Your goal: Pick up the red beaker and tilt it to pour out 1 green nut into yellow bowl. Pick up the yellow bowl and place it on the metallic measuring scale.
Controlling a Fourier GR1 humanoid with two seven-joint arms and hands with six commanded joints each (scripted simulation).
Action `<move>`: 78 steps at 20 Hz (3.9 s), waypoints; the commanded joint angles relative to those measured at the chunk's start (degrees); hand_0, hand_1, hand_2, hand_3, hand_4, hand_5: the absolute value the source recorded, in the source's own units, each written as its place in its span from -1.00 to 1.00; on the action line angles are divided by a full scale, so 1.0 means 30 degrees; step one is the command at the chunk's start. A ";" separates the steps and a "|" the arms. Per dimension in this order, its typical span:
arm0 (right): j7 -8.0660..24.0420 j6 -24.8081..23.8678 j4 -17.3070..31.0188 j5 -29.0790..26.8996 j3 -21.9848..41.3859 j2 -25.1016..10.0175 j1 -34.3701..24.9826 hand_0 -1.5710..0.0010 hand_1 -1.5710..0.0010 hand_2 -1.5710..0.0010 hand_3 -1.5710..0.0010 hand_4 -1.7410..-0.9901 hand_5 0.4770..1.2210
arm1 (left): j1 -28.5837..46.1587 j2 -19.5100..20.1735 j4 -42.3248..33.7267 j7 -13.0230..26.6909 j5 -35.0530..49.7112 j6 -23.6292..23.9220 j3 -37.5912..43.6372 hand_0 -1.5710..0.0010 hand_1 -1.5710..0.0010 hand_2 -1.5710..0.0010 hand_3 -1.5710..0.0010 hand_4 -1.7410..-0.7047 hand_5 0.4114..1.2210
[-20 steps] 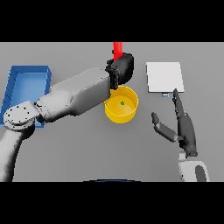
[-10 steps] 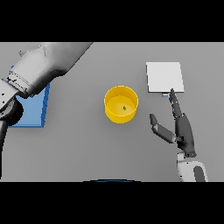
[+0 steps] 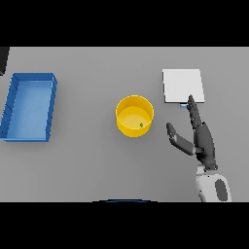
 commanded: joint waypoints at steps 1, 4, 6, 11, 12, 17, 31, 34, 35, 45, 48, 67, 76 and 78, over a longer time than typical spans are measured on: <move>-0.0050 0.0090 -0.0184 0.0035 0.0097 -0.0059 0.0097 1.00 1.00 1.00 1.00 0.76 -0.59 | 0.0549 0.0243 0.0186 0.0402 0.0825 0.0536 0.0503 -1.00 -1.00 -1.00 -0.91 -1.00 1.00; 0.0189 0.0286 -0.0036 -0.0036 0.0123 -0.0174 -0.0134 1.00 1.00 1.00 1.00 0.64 -0.53 | 0.2726 0.1098 0.0413 0.1427 0.3072 0.2076 0.1528 -1.00 -1.00 -1.00 -0.95 -1.00 1.00; -0.0047 0.0591 0.0256 -0.0324 0.0118 -0.0169 -0.0119 1.00 1.00 1.00 1.00 0.58 -0.50 | 0.3831 0.1539 0.0320 0.2754 0.4522 0.2725 0.2216 -1.00 -1.00 -1.00 -0.97 -1.00 1.00; -0.0147 0.0476 -0.0019 0.0267 0.0362 -0.0409 0.0047 1.00 1.00 1.00 1.00 0.47 -0.41 | 0.7183 0.2279 -0.2264 0.4683 0.7806 0.4235 0.3355 -1.00 -1.00 -1.00 -0.86 -1.00 1.00; 0.0010 0.0331 0.0111 0.0457 0.0379 -0.0387 -0.0093 1.00 1.00 1.00 1.00 0.46 -0.39 | 0.8022 0.2357 -0.3204 0.5151 0.8409 0.4632 0.3443 -1.00 -1.00 -1.00 -0.82 -1.00 1.00; -0.0249 0.0444 0.0287 0.0387 0.0252 -0.0626 -0.0134 1.00 1.00 1.00 1.00 0.42 -0.38 | 1.3051 0.3551 -0.9496 0.7117 1.1073 0.7230 0.3499 -1.00 -1.00 -1.00 -0.75 -1.00 1.00; -0.0202 0.0271 0.0399 0.0535 0.0359 -0.0454 -0.0099 1.00 1.00 1.00 1.00 0.55 -0.48 | 1.9408 0.6885 -1.9588 0.9079 1.4659 0.7890 0.0457 -0.90 -0.76 -0.67 -0.40 0.13 -0.19; -0.0293 0.0450 0.0428 0.0274 0.0255 -0.0555 -0.0106 1.00 1.00 1.00 1.00 0.56 -0.47 | 1.9883 0.7395 -2.0446 0.8185 1.5783 0.5823 0.0701 -0.02 0.10 0.15 0.28 0.68 -0.33; -0.0231 0.0432 0.0234 0.0245 0.0203 -0.0628 -0.0155 1.00 1.00 1.00 1.00 0.57 -0.46 | 1.9755 0.7429 -2.0344 0.8298 1.5785 0.5520 0.0642 0.18 0.28 0.32 0.42 0.77 -0.37; 0.0551 0.0068 0.0243 0.1139 0.0525 -0.0635 -0.0027 1.00 1.00 1.00 1.00 0.51 -0.48 | 1.9002 0.6836 -1.8906 0.7614 1.3837 0.6445 -0.0064 0.91 0.92 0.93 0.94 0.99 -0.39; 0.0312 0.0649 0.0198 0.2122 0.1253 -0.1267 -0.0602 1.00 1.00 1.00 1.00 0.62 -0.39 | 1.8945 0.6695 -1.8879 0.6767 1.3751 0.6910 0.0147 0.96 0.96 0.96 0.97 0.99 -0.34; -0.1276 0.8073 0.5990 1.2505 0.9733 -0.7283 -1.1724 1.00 1.00 1.00 1.00 0.38 -0.39 | 1.9530 0.6695 -1.9527 0.6209 1.4490 0.6778 0.0395 1.00 1.00 1.00 1.00 0.97 -0.32; -0.1256 0.9460 0.9195 1.3916 1.1634 -0.6372 -1.4206 1.00 1.00 1.00 1.00 0.25 -0.33 | 1.9844 0.6895 -1.9427 0.5751 1.4809 0.6686 0.0735 1.00 1.00 1.00 1.00 0.97 -0.33; -0.1304 0.9764 0.9301 1.3975 1.1890 -0.6230 -1.4241 1.00 1.00 1.00 1.00 0.22 -0.29 | 1.9913 0.6982 -1.9433 0.5408 1.4861 0.6485 0.0792 1.00 1.00 1.00 1.00 0.98 -0.32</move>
